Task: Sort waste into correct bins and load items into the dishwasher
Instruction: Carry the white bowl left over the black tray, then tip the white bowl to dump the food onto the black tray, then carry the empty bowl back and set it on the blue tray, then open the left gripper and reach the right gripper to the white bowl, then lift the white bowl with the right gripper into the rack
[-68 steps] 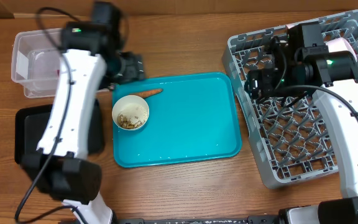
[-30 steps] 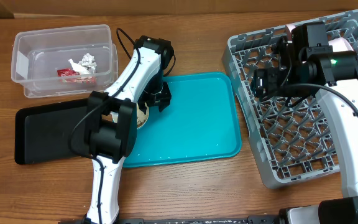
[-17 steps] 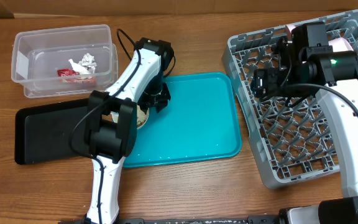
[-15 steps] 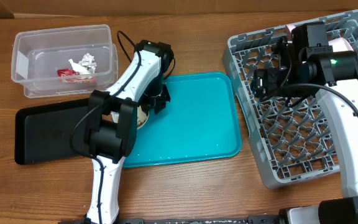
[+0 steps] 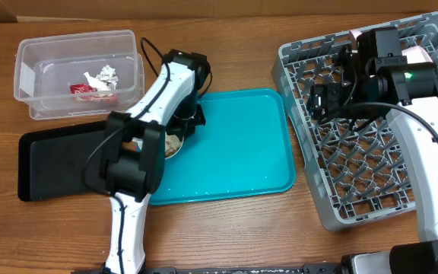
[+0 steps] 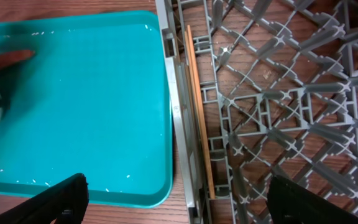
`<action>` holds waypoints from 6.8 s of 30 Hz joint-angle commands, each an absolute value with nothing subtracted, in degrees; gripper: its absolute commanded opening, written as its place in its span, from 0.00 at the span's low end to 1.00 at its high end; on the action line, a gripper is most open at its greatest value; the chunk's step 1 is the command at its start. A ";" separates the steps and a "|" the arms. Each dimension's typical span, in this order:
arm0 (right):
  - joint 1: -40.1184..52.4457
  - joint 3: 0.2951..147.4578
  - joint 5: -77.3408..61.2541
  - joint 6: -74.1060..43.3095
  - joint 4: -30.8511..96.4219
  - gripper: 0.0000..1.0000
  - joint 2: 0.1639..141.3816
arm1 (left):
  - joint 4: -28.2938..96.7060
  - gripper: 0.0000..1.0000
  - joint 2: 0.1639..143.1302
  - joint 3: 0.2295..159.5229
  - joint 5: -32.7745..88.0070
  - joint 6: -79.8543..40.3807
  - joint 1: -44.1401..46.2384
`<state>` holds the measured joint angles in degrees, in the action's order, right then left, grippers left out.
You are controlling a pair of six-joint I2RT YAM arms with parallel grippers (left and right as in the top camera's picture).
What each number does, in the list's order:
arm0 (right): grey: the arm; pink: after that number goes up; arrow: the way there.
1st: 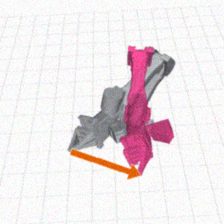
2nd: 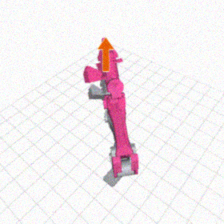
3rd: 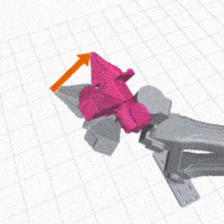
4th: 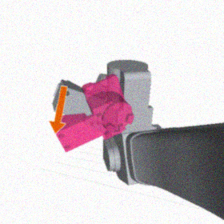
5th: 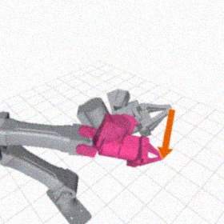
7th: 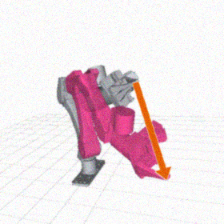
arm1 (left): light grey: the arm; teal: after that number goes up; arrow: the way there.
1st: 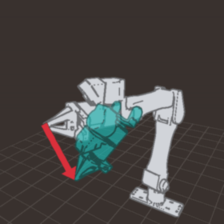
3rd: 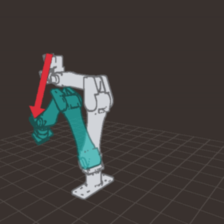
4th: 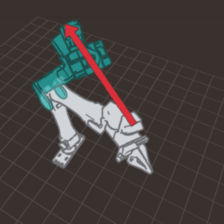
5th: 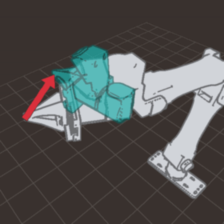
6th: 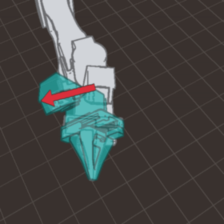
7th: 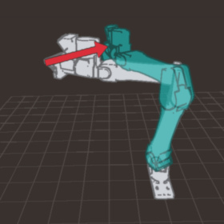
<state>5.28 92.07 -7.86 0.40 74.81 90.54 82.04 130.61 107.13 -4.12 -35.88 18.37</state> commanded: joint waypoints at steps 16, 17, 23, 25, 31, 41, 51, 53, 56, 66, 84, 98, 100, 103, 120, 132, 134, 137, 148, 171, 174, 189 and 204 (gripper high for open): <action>5.17 92.75 -6.20 0.16 74.89 0.94 90.32 | 80.07 0.04 97.32 89.69 -8.40 -33.06 7.62; 5.15 92.75 -6.20 0.16 74.87 0.94 90.32 | 78.41 0.04 96.73 87.85 -6.92 -31.31 6.22; 5.17 92.75 -6.20 0.16 74.83 0.94 90.32 | 69.14 0.04 96.25 80.99 5.30 -19.90 -4.45; 5.15 92.75 -6.20 0.16 74.85 0.94 90.32 | 66.61 0.04 96.25 79.70 10.46 -15.51 -8.51; 5.17 92.75 -6.20 0.16 74.65 0.94 90.32 | 59.88 0.04 96.29 75.29 30.30 -1.67 -19.68; 5.17 92.75 -6.20 0.16 74.67 0.94 90.32 | 56.25 0.04 101.54 69.47 65.49 21.82 -33.65; 5.17 92.75 -6.02 0.16 74.70 0.95 90.32 | 61.49 0.04 110.28 69.47 75.31 32.67 -38.39; 5.17 92.75 -6.02 0.16 74.70 0.95 90.32 | 61.49 0.04 111.85 69.47 76.29 32.64 -39.13; 5.17 92.75 -6.02 0.16 74.70 0.95 90.32 | 61.58 0.04 113.86 69.47 79.31 32.60 -40.21; 5.17 92.75 -6.02 0.19 74.70 0.95 90.32 | 63.22 0.04 116.68 69.47 88.58 26.00 -43.90; 5.17 92.75 -6.02 0.16 74.70 0.95 90.32 | 63.02 0.04 116.68 69.47 88.62 20.12 -46.37; 5.17 92.75 -6.00 0.19 74.46 0.95 90.32 | 69.52 0.04 116.22 70.37 75.92 32.75 -44.86; 5.17 92.75 -6.00 0.19 74.06 0.95 90.32 | 72.12 0.04 116.07 70.96 78.70 36.47 -43.57; 5.17 92.73 -6.00 0.16 74.08 0.95 90.32 | 77.89 0.04 115.48 73.47 77.03 43.22 -41.54; 5.17 92.71 -6.02 0.16 73.76 0.95 90.32 | 77.62 0.04 110.45 85.73 57.06 33.01 -14.13; 5.17 92.71 -6.07 0.14 73.63 0.96 90.35 | 60.62 0.04 110.56 85.62 23.92 5.78 19.07; 5.17 92.71 -6.07 0.14 73.58 0.98 90.35 | 58.11 0.04 110.93 85.60 18.46 2.83 23.24; 5.17 92.71 -6.07 0.14 73.56 0.99 90.35 | 54.89 0.04 111.53 85.60 12.03 -1.89 27.42; 5.32 91.96 -15.86 0.12 68.99 1.00 90.67 | 56.93 0.75 108.49 91.53 9.89 -14.96 22.06; 24.86 89.08 -16.78 -5.04 60.88 0.71 114.63 | 70.22 0.78 96.36 91.11 9.89 -18.02 -4.10; 24.86 89.08 -16.78 -6.07 60.34 0.62 117.40 | 70.04 0.79 96.36 91.11 9.91 -18.04 -4.12; 23.35 93.36 -15.29 -6.26 64.73 0.04 118.37 | 70.06 0.79 96.36 91.11 9.87 -18.02 -4.12; 10.79 101.65 31.40 -13.02 65.30 0.04 96.77 | 68.90 0.80 96.36 91.11 9.45 -18.02 -4.12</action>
<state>12.47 101.38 8.25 -7.18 64.66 97.21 69.36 96.53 91.22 9.98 -17.69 -4.16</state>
